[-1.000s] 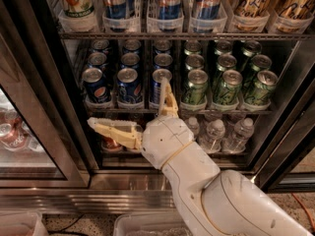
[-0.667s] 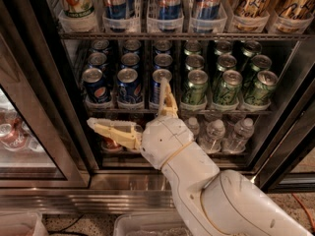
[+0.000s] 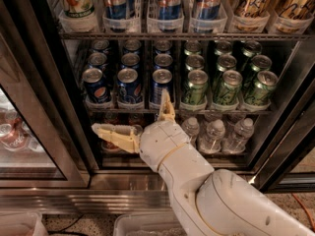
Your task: Pick pepsi can from middle shelf of fridge
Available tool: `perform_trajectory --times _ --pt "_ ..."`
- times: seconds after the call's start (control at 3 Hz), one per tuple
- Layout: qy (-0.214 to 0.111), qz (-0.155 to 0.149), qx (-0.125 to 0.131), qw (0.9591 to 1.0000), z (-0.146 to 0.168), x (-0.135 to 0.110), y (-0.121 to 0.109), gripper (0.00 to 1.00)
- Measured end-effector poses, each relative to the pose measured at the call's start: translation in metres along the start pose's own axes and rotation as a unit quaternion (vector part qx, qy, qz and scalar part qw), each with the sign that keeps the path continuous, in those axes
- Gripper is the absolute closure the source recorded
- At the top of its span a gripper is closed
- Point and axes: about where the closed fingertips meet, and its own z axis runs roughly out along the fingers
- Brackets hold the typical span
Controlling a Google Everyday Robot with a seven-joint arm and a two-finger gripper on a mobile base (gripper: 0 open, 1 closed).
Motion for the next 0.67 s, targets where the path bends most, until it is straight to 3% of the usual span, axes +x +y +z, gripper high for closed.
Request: perform_trajectory --times 0.33,0.67 --pt "0.016 -0.014 0.006 0.9998 0.0001 0.023 -0.0025 0.0" --pt "0.016 -0.015 0.006 0.9997 0.0001 0.0235 -0.0028 0.0"
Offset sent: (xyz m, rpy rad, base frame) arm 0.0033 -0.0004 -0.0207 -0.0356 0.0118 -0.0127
